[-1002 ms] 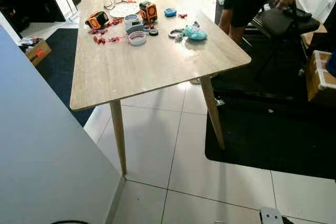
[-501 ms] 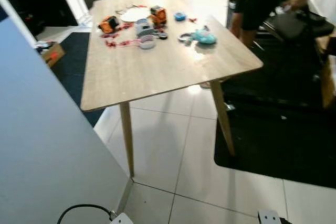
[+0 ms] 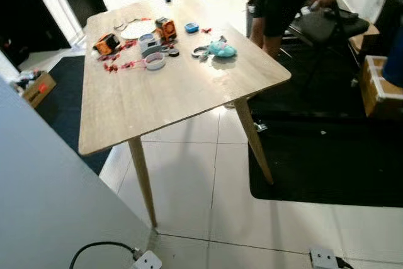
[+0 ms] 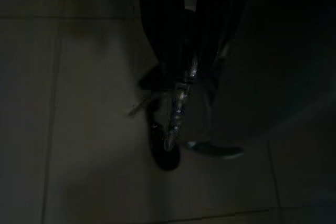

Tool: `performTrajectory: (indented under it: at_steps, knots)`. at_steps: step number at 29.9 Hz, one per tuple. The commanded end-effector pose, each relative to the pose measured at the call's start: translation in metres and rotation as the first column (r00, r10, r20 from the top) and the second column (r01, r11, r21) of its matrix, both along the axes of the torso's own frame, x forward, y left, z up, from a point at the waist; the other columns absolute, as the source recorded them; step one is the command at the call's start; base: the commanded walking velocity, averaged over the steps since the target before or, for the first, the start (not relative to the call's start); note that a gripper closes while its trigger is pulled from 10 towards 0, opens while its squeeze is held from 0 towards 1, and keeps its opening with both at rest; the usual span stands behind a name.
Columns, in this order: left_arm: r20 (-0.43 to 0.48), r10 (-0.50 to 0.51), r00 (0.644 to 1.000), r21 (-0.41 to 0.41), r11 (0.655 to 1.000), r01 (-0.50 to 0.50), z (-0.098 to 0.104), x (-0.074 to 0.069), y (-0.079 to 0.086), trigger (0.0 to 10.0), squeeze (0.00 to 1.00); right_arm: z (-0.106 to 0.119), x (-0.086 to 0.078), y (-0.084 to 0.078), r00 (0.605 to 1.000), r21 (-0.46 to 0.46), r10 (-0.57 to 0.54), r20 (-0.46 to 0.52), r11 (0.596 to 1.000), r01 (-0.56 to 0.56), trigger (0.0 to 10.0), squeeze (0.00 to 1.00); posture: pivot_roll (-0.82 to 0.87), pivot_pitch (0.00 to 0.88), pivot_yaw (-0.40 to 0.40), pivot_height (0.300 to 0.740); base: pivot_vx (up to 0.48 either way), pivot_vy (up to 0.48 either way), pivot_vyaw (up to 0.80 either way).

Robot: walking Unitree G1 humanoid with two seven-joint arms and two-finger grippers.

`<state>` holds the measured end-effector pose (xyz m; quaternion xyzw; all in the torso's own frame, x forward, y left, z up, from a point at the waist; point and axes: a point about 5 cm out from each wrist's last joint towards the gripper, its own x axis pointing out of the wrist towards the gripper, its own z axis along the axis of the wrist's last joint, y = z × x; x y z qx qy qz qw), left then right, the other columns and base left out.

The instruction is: Hang keys on a hook

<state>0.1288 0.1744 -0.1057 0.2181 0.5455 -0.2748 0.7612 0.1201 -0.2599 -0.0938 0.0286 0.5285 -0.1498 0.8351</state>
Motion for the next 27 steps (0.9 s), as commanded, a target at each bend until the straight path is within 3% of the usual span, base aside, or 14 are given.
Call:
performTrajectory:
  at_steps: [1, 5, 8, 12, 13, 15, 16, 19, 20, 21, 22, 24, 27]
  knots:
    - [-0.019, -0.029, 0.999, 0.019, 0.999, 0.03, -0.001, -0.002, 0.003, 10.0, 0.0, -0.005, -0.004, 0.012, 1.0, 0.038, -0.031, 0.001, 0.999, 0.031, 10.0, 0.0, -0.09, 0.063, 0.297, 0.74, 0.0, 0.0, 0.0]
    - [-0.005, -0.013, 1.0, 0.02, 1.0, 0.013, 0.002, 0.006, 0.002, 10.0, 0.0, -0.006, -0.005, 0.016, 0.999, 0.049, -0.037, 0.001, 0.998, 0.037, 10.0, 0.0, -0.1, 0.06, 0.302, 0.74, 0.0, 0.0, 0.0]
    - [-0.008, -0.022, 1.0, 0.025, 0.999, 0.023, -0.001, -0.002, 0.003, 10.0, 0.0, -0.008, -0.008, 0.021, 1.0, 0.054, -0.002, -0.016, 0.999, 0.003, 10.0, 0.0, -0.09, 0.062, 0.288, 0.74, 0.0, 0.0, 0.0]
    - [0.008, 0.0, 1.0, 0.027, 1.0, 0.0, 0.001, 0.0, 0.01, 10.0, 0.0, -0.01, -0.013, 0.022, 0.998, 0.05, 0.045, -0.037, 0.998, -0.043, 10.0, 0.0, -0.09, 0.062, 0.288, 0.74, 0.0, 0.0, 0.0]
    - [0.013, 0.027, 1.0, 0.026, 0.999, -0.027, 0.002, 0.001, 0.013, 10.0, 0.0, -0.01, -0.015, 0.02, 0.996, 0.044, 0.072, -0.048, 0.997, -0.07, 10.0, 0.0, -0.11, 0.06, 0.191, 0.74, 0.0, 0.0, 0.0]
    - [0.017, 0.054, 0.998, 0.023, 0.998, -0.054, 0.002, 0.001, 0.016, 10.0, 0.0, -0.01, -0.016, 0.018, 0.993, 0.038, 0.103, -0.059, 0.994, -0.101, 10.0, 0.0, -0.11, 0.059, 0.179, 0.74, 0.0, 0.0, 0.0]
    - [0.022, 0.11, 0.994, 0.013, 0.994, -0.11, 0.002, 0.001, 0.015, 10.0, 0.0, -0.008, -0.018, 0.011, 0.978, 0.02, 0.191, -0.089, 0.982, -0.189, 10.0, 0.0, -0.09, 0.054, 0.125, 0.74, 0.0, 0.0, 0.0]
    - [0.022, 0.11, 0.994, 0.013, 0.994, -0.11, 0.002, 0.001, 0.015, 10.0, 0.0, -0.008, -0.018, 0.011, 0.978, 0.02, 0.191, -0.089, 0.982, -0.189, 10.0, 0.0, -0.09, 0.054, 0.125, 0.74, 0.0, 0.0, 0.0]
    - [0.031, 0.172, 0.985, -0.007, 0.985, -0.172, 0.001, 0.001, 0.013, 10.0, 0.0, -0.006, -0.017, 0.005, 0.955, 0.005, 0.271, -0.121, 0.962, -0.272, 10.0, 0.0, -0.06, 0.052, 0.036, 0.74, 0.0, 0.0, 0.0]
    - [0.034, 0.2, 0.979, -0.017, 0.98, -0.199, 0.001, 0.001, 0.012, 10.0, 0.0, -0.005, -0.016, 0.003, 0.945, 0.0, 0.298, -0.132, 0.954, -0.301, 10.0, 0.0, -0.06, 0.052, 0.036, 0.74, 0.0, 0.0, 0.0]
    - [0.034, 0.25, 0.968, -0.031, 0.968, -0.249, 0.0, 0.0, 0.01, 10.0, 0.0, -0.003, -0.01, 0.001, 0.938, -0.01, 0.319, -0.136, 0.946, -0.324, 10.0, 0.0, -0.06, 0.044, -0.01, 0.74, 0.0, 0.0, 0.0]
    - [0.019, 0.33, 0.944, -0.051, 0.943, -0.328, -0.002, -0.006, 0.008, 10.0, 0.0, 0.002, 0.005, 0.0, 0.929, -0.033, 0.348, -0.127, 0.934, -0.355, 10.0, 0.0, -0.07, 0.038, -0.029, 0.74, 0.0, 0.0, 0.0]
    - [0.01, 0.355, 0.935, -0.054, 0.934, -0.354, -0.003, -0.009, 0.007, 10.0, 0.0, 0.004, 0.013, 0.0, 0.926, -0.042, 0.359, -0.119, 0.93, -0.366, 10.0, 0.0, -0.07, 0.028, -0.057, 0.74, 0.0, 0.0, 0.0]
